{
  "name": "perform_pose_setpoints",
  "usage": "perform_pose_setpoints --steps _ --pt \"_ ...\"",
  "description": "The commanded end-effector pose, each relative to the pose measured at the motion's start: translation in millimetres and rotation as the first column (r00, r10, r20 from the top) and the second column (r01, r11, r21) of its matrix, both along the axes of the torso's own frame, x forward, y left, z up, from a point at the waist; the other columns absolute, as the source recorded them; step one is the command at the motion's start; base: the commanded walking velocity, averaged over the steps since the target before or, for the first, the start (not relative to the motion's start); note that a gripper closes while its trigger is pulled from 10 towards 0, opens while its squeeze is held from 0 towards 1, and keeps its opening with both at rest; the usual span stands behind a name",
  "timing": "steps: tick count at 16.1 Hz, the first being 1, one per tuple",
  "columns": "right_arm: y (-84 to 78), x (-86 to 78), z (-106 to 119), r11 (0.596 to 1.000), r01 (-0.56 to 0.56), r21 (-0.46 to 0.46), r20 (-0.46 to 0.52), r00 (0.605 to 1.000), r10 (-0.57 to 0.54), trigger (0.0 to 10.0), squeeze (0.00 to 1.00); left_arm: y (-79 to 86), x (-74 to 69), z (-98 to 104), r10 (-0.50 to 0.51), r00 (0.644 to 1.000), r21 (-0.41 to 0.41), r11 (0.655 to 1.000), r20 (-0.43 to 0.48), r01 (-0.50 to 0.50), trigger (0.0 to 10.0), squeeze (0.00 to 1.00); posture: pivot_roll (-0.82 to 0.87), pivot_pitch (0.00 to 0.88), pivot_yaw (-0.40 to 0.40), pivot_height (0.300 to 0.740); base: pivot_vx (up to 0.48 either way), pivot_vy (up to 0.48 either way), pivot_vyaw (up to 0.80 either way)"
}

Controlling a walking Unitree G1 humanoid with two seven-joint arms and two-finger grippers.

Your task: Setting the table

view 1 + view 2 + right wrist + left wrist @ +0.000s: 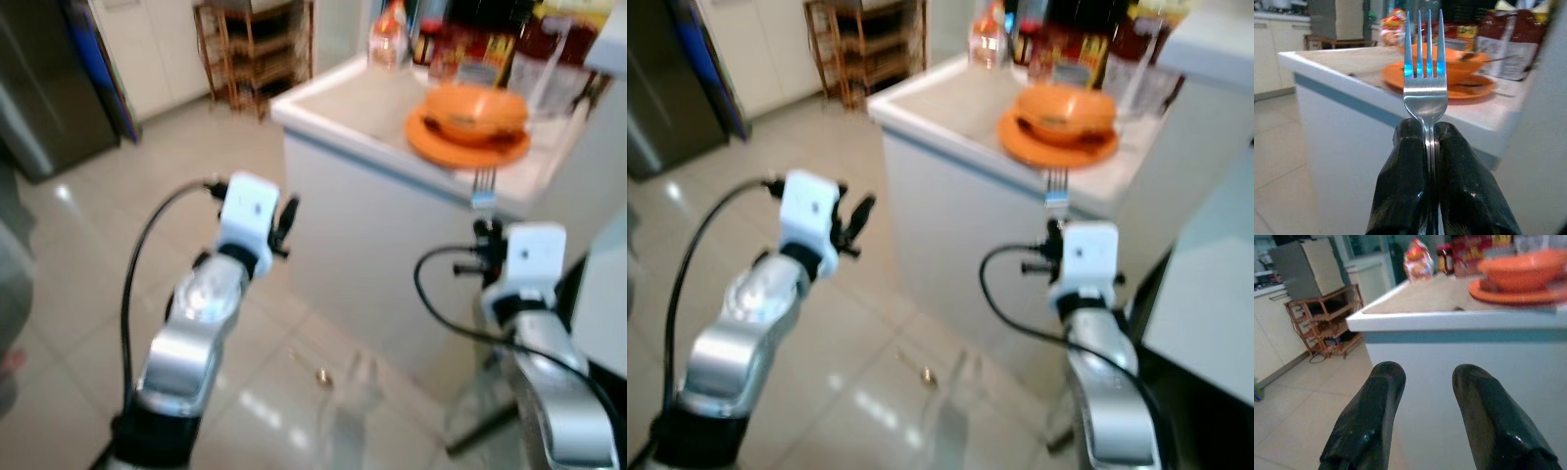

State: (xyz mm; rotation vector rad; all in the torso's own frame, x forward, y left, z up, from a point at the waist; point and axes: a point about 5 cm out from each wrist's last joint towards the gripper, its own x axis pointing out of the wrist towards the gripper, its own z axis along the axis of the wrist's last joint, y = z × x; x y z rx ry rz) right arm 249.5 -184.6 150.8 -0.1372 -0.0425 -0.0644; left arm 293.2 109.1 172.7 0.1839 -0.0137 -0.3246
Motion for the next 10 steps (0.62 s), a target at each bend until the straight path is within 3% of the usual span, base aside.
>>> perform_pose_setpoints --steps 1,4,6,10 --pt "-12.9 -5.1 7 0.999 0.052 -0.012 0.04 0.998 -0.052 10.0 0.0 -11.7 0.4 6 -0.055 0.998 0.001 0.998 0.03 0.055 10.0 0.0 -0.06 0.015 0.054 0.74 0.0 -0.48 0.0" --pt "-22.7 -16.6 8 0.992 0.114 0.046 0.053 0.992 -0.116 10.0 0.0 -19.0 0.6 5 -0.11 0.994 0.007 0.994 0.019 0.11 10.0 0.0 -0.07 0.018 0.079 0.74 0.0 -0.48 0.0" --pt "-25.2 -28.9 3 0.99 0.129 0.049 0.036 0.991 -0.131 10.0 0.0 -20.9 2.0 4 -0.133 0.991 0.013 0.991 0.017 0.132 10.0 0.0 -0.08 0.022 0.092 0.74 0.0 -0.48 -0.66" --pt "-31.7 -35.9 3 0.985 0.165 0.045 0.036 0.985 -0.167 10.0 0.0 -25.9 3.5 4 -0.154 0.988 0.013 0.988 0.017 0.153 10.0 0.0 -0.11 0.026 0.109 0.74 0.0 -0.48 -0.8"
